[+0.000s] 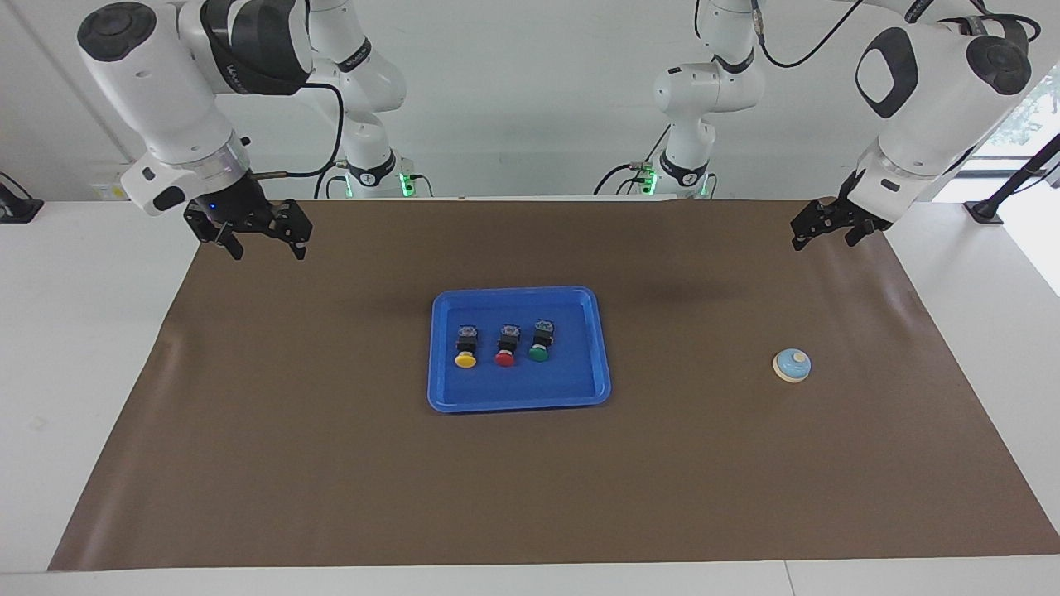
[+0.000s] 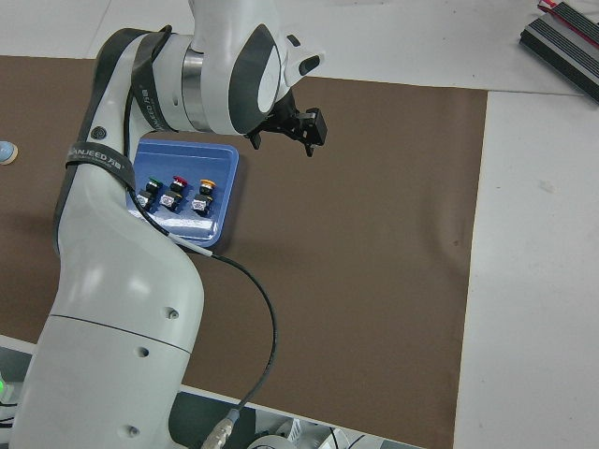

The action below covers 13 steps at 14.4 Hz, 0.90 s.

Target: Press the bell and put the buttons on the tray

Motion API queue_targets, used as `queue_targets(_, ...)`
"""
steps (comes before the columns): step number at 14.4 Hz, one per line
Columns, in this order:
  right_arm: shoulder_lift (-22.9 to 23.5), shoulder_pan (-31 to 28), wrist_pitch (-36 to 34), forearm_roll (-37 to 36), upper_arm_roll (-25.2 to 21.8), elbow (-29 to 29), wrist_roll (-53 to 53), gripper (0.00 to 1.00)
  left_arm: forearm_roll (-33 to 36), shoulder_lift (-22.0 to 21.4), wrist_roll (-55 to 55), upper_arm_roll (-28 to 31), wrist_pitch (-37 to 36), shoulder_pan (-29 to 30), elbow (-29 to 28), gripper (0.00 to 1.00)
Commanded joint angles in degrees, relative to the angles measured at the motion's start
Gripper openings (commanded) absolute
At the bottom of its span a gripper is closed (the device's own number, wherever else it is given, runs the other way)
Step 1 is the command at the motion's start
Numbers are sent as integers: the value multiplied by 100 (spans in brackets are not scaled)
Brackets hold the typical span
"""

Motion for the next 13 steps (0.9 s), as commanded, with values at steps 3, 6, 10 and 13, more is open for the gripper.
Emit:
queue_targets(3,-127,-104,-8,-33,75,-127,-106,100,18,-192,38,43,118,-119,-37,100)
queue_targets(6,-127,-96,-8,-33,75,-127,-97,100,9,-140,47,34,-128,-128,139,100)
queue_targets(10,-127,-96,-8,-33,75,-127,-106,100,18,-122,38,34,-215,-128,253,100)
queue_targets(13,-127,-96,-8,-33,75,-127,-97,100,9,-95,47,26,-286,-119,359,100)
